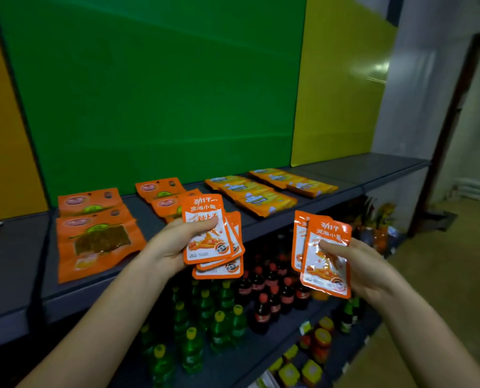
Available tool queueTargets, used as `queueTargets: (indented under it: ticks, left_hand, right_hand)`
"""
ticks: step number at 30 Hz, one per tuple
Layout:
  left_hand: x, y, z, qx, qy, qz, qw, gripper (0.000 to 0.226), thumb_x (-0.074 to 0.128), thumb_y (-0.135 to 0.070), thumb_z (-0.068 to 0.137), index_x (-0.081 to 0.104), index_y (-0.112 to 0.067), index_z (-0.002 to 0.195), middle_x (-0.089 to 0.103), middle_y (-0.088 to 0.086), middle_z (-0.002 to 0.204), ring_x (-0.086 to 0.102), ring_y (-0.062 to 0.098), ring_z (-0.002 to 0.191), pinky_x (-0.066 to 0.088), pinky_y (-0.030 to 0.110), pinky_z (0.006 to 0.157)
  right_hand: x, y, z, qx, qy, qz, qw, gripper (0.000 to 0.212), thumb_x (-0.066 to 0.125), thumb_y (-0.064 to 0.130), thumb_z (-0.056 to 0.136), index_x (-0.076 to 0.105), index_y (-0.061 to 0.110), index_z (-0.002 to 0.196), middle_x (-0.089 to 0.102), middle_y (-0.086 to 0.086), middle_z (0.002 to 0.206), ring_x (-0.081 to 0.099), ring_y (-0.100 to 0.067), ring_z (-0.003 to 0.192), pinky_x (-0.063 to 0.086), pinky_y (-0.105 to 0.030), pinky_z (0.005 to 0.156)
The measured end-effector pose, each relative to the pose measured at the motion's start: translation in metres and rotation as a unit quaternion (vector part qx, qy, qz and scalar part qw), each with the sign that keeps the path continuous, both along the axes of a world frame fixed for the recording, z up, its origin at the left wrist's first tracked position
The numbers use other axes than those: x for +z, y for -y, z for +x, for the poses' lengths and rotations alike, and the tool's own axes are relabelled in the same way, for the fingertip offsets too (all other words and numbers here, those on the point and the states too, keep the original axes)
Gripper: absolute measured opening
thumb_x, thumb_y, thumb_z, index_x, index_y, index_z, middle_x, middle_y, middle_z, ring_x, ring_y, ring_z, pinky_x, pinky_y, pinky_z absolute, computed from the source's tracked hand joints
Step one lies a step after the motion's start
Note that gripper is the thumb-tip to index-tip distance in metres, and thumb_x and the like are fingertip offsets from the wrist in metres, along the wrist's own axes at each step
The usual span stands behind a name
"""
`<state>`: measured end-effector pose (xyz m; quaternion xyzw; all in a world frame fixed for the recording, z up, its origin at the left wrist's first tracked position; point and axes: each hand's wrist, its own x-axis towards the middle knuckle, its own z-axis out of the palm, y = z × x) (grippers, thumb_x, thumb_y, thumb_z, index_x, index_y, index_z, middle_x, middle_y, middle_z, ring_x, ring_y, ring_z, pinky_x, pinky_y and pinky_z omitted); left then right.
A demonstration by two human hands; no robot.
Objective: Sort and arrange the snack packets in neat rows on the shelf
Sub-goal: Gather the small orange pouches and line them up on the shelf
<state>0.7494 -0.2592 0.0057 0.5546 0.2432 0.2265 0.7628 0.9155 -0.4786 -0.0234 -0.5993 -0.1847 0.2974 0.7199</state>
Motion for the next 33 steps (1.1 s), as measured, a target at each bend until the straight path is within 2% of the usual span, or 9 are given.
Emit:
queueTargets:
  ticks: [4,7,11,16,21,23,26,29,33]
  left_hand:
    - [-0.002,0.024,0.064,-0.04,-0.002,0.001,0.999,0.012,0.063,-0.004,0.081,0.064,-0.003,0.093,0.074,0.011,0.067,0.071,0.022,0.056,0.059,0.037,0.054]
    - [-0.004,0.038,0.111,-0.065,-0.008,-0.003,0.998,0.017,0.065,-0.005,0.081,0.063,-0.003,0.098,0.074,0.012,0.069,0.071,0.023,0.056,0.059,0.036,0.052]
    - [-0.006,0.055,0.181,-0.097,-0.008,-0.005,0.995,0.011,0.063,-0.004,0.082,0.063,-0.003,0.093,0.073,0.011,0.065,0.07,0.022,0.053,0.059,0.035,0.05]
    - [-0.003,0.065,0.276,-0.12,0.014,-0.013,0.993,0.007,0.061,-0.003,0.083,0.062,-0.002,0.09,0.073,0.011,0.063,0.07,0.021,0.052,0.058,0.034,0.048]
    - [0.01,0.069,0.365,-0.109,0.036,-0.031,0.993,0.019,0.062,-0.001,0.082,0.061,-0.001,0.101,0.073,0.012,0.069,0.07,0.022,0.053,0.059,0.037,0.051]
    - [0.011,0.07,0.394,-0.104,0.039,-0.035,0.993,0.021,0.063,-0.002,0.081,0.061,-0.001,0.102,0.073,0.011,0.068,0.07,0.022,0.054,0.058,0.039,0.053]
    - [0.008,0.073,0.427,-0.09,0.036,-0.022,0.995,0.01,0.062,-0.001,0.082,0.062,-0.003,0.092,0.072,0.009,0.063,0.069,0.021,0.052,0.058,0.037,0.055]
    - [0.005,0.073,0.454,-0.078,0.029,-0.006,0.996,0.009,0.062,-0.002,0.082,0.062,-0.003,0.091,0.072,0.011,0.07,0.069,0.022,0.056,0.057,0.038,0.061]
    - [0.005,0.072,0.487,-0.053,0.03,0.015,0.998,0.021,0.061,-0.003,0.083,0.061,-0.002,0.104,0.07,0.015,0.088,0.068,0.024,0.067,0.057,0.038,0.065]
  right_hand:
    - [0.001,0.027,0.046,-0.037,0.01,0.005,0.999,0.01,0.058,0.005,0.087,0.062,0.006,0.096,0.074,-0.008,0.072,0.071,-0.021,0.058,0.055,-0.032,0.057]
    - [-0.005,0.042,0.081,-0.06,0.007,0.002,0.998,0.017,0.059,0.008,0.087,0.061,0.006,0.103,0.072,-0.011,0.084,0.071,-0.02,0.06,0.055,-0.032,0.058]
    - [-0.02,0.058,0.13,-0.085,0.006,-0.011,0.996,0.009,0.059,0.007,0.087,0.059,0.008,0.096,0.071,-0.011,0.083,0.07,-0.021,0.06,0.054,-0.033,0.058]
    - [-0.016,0.066,0.207,-0.11,0.005,-0.011,0.994,0.019,0.059,0.006,0.087,0.057,0.006,0.106,0.07,-0.013,0.09,0.071,-0.02,0.059,0.055,-0.032,0.057]
    - [0.006,0.068,0.288,-0.136,0.016,0.008,0.991,0.015,0.059,0.006,0.087,0.058,0.008,0.101,0.074,-0.007,0.075,0.071,-0.02,0.057,0.056,-0.029,0.05]
    - [0.007,0.07,0.316,-0.143,0.021,0.015,0.989,0.018,0.06,0.007,0.086,0.058,0.009,0.104,0.073,-0.008,0.081,0.072,-0.02,0.059,0.056,-0.031,0.053]
    - [0.002,0.069,0.35,-0.139,0.011,0.017,0.99,0.016,0.059,0.008,0.087,0.059,0.009,0.103,0.071,-0.01,0.086,0.071,-0.019,0.059,0.056,-0.03,0.053]
    - [-0.002,0.064,0.382,-0.13,0.004,0.019,0.991,0.02,0.058,0.007,0.088,0.058,0.008,0.107,0.07,-0.012,0.091,0.071,-0.022,0.064,0.055,-0.032,0.057]
    - [-0.001,0.054,0.43,-0.105,0.001,0.026,0.994,0.015,0.058,0.006,0.087,0.059,0.007,0.102,0.072,-0.01,0.086,0.071,-0.02,0.06,0.056,-0.032,0.055]
